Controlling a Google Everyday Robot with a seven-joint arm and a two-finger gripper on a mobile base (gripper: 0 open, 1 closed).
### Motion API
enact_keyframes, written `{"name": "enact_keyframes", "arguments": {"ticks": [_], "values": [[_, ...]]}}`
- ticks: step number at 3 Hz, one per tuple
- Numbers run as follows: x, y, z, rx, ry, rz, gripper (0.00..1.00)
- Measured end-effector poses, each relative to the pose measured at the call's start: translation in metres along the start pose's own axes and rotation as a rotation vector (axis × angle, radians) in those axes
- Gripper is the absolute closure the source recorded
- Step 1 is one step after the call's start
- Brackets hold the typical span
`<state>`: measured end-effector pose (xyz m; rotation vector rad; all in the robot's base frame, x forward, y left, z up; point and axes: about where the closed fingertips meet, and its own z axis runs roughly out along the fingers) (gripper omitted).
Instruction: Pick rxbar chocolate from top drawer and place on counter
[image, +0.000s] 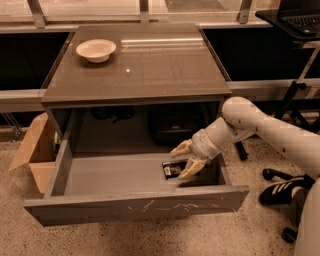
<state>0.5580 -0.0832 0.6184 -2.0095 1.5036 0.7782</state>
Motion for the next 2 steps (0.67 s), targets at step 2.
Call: {"name": "enact_keyframes", "arguments": {"ticks": [2], "values": [[0.02,0.007,0.014,-0.017,-0.019,0.026,0.14]]}}
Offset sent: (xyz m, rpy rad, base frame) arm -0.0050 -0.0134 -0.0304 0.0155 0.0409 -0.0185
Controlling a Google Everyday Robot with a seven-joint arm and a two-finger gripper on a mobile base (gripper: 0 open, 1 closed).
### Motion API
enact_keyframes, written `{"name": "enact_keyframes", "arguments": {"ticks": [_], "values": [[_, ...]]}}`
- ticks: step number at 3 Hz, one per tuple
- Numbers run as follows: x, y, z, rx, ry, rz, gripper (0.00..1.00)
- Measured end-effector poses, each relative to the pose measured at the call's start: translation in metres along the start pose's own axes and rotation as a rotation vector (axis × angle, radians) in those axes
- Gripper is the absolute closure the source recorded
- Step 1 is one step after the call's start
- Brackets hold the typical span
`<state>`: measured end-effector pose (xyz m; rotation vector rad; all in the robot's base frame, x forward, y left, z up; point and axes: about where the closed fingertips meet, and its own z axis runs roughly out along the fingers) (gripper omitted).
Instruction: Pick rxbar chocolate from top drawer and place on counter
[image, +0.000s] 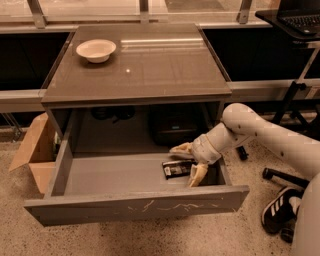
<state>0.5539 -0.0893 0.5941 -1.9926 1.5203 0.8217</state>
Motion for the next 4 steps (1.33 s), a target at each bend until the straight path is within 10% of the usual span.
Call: {"name": "enact_keyframes", "arguments": {"ticks": [1,4], "values": [[-0.0001,0.0004,-0.0013,-0.001,-0.002,0.003,0.0],[-0.0031,0.0021,-0.0024,-0.005,-0.011,0.014,0.81]]}}
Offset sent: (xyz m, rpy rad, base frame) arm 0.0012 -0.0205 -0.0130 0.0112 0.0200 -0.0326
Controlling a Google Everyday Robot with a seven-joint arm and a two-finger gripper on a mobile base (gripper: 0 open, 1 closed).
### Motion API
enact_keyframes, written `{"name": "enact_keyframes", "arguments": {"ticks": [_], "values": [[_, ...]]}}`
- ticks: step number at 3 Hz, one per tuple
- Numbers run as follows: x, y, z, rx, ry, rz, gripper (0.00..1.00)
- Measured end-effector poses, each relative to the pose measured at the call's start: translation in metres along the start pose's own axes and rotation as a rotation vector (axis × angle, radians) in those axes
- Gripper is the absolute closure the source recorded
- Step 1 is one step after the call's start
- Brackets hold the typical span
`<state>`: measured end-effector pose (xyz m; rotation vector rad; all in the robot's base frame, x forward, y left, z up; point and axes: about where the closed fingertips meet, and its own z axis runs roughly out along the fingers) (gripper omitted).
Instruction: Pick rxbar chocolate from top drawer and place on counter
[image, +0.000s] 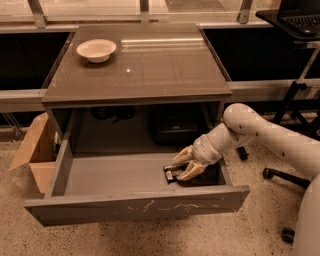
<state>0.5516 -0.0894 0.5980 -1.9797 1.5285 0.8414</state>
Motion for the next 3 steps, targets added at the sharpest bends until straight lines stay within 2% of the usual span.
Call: {"name": "enact_keyframes", "arguments": {"ticks": [1,2,3], "values": [[-0.0007,0.0,-0.0004,0.0,0.0,0.0,1.0],[-0.0012,0.0001,0.0012,-0.003,-0.01,-0.001,1.0],[-0.0074,-0.0016,-0.0072,0.024,-0.041,-0.027,1.0]]}}
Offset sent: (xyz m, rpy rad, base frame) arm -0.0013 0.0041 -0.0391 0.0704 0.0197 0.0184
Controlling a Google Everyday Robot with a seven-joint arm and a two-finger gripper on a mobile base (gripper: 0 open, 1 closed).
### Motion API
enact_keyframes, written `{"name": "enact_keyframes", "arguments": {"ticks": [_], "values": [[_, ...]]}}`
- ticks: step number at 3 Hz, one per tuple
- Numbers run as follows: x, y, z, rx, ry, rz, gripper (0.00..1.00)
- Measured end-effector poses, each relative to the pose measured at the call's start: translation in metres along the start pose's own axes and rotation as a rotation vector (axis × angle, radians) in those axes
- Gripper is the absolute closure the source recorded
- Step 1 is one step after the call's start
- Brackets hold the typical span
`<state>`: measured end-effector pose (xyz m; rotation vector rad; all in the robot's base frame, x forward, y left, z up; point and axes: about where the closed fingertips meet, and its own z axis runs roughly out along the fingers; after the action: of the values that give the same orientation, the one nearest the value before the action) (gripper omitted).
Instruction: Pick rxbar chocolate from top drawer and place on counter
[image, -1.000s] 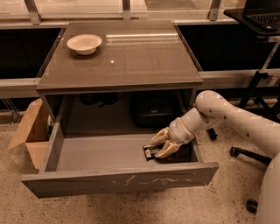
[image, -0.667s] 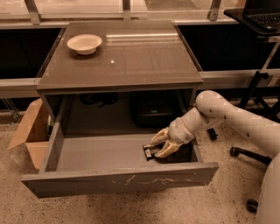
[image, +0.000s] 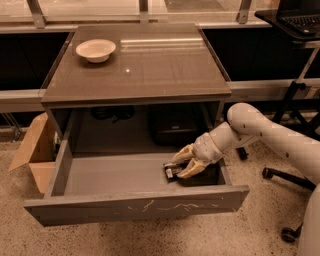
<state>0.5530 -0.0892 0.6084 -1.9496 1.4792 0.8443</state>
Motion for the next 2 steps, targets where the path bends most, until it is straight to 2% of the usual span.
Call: {"name": "enact_keyframes", "arguments": {"ticks": [1,2], "values": [[-0.02,-0.002,-0.034,0.062,-0.028,-0.084,1.0],[-0.044,-0.007,-0.079,0.132,-0.023,-0.178,1.0]]}}
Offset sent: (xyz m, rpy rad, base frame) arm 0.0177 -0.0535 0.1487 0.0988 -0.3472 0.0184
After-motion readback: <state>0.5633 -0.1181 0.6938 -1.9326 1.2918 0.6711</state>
